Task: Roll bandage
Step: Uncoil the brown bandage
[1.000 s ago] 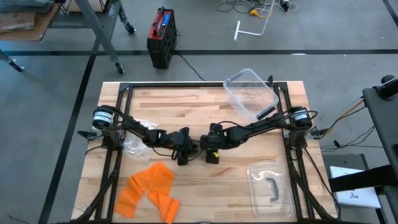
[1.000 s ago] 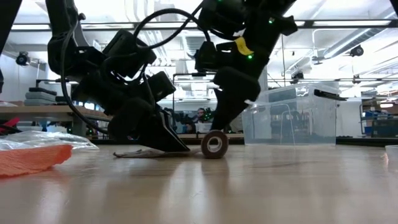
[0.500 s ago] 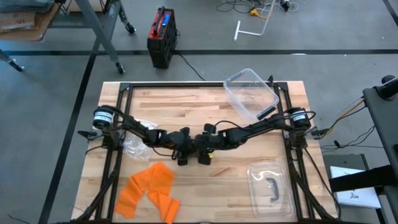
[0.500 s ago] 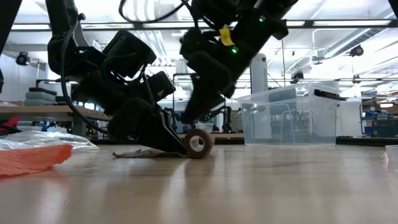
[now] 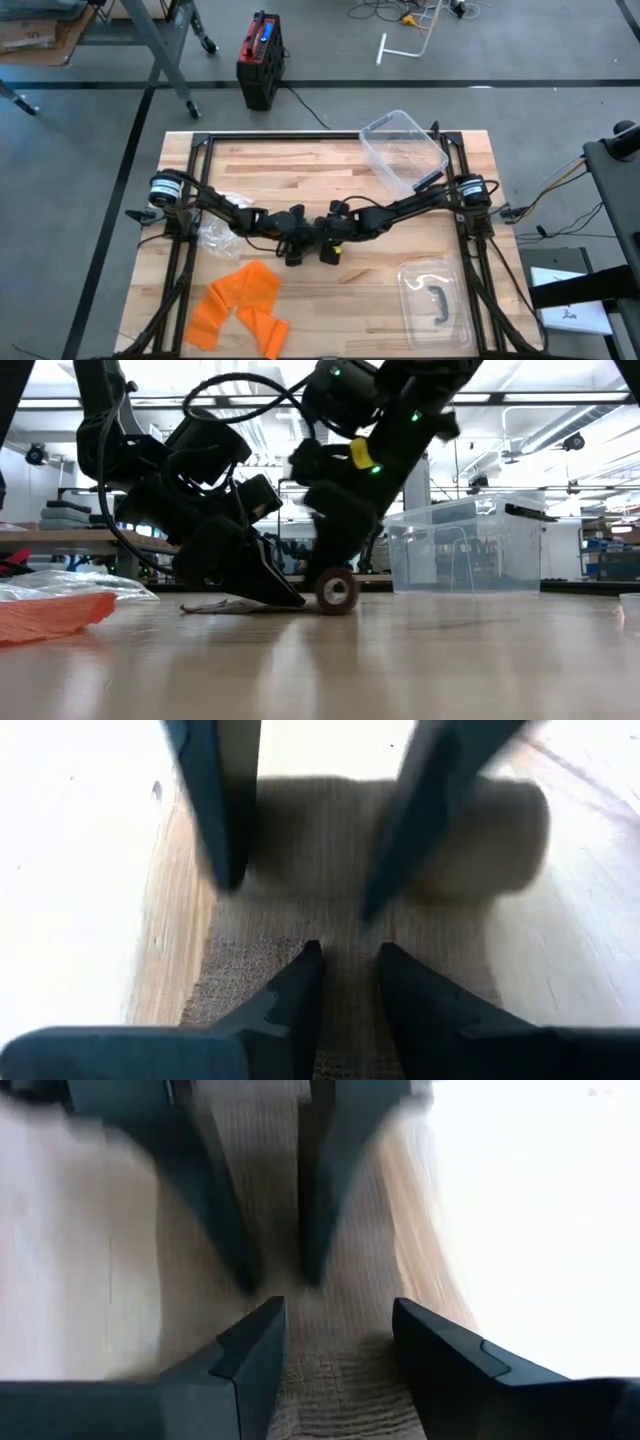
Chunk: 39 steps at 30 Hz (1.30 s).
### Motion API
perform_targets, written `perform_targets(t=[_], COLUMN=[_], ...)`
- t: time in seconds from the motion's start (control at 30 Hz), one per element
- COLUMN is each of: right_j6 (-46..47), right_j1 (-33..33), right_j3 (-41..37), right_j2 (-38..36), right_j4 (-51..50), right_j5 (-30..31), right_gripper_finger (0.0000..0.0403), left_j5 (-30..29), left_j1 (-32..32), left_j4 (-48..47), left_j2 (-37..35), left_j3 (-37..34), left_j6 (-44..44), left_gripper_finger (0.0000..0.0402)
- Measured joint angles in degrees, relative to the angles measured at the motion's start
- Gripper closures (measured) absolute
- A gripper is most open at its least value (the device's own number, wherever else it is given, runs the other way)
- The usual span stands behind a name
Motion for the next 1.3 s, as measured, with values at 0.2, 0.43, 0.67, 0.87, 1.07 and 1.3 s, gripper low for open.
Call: perform_targets(t=[0.2,0.43,0.67,0.87,1.07,1.3], right_j6=[0.6,0.2,-0.2,-0.5,-0.4,-0.2], right_j1=[0.5,1.1,1.0,1.0,1.1,1.1], right_j3=[-0.7,-1.7,-1.7,-1.5,-1.6,-1.7], right_j2=[-1.6,-1.3,-1.2,-1.2,-1.2,-1.2], right_j4=[-14.9,-10.6,-9.4,-9.3,-8.8,-9.1], right_j5=[-1.3,-1.2,-1.1,-0.4,-0.2,0.2], right_gripper_finger=[0.022,0.022,0.022,0.022,0.022,0.022], left_j5=[0.0,0.0,0.1,0.1,0.7,0.5], left_j1=[0.0,0.0,0.0,0.0,0.1,0.1], left_j4=[0.2,0.2,-2.2,-3.0,-5.2,-4.2], left_j2=[0.0,-0.1,-4.4,-9.4,-6.0,1.3], left_j3=[-0.3,-0.4,-0.2,4.6,9.8,11.2], left_j6=[0.0,0.1,1.4,5.8,6.9,5.9], left_gripper_finger=[0.0297,0.0303,0.0301,0.0297,0.0306,0.0304])
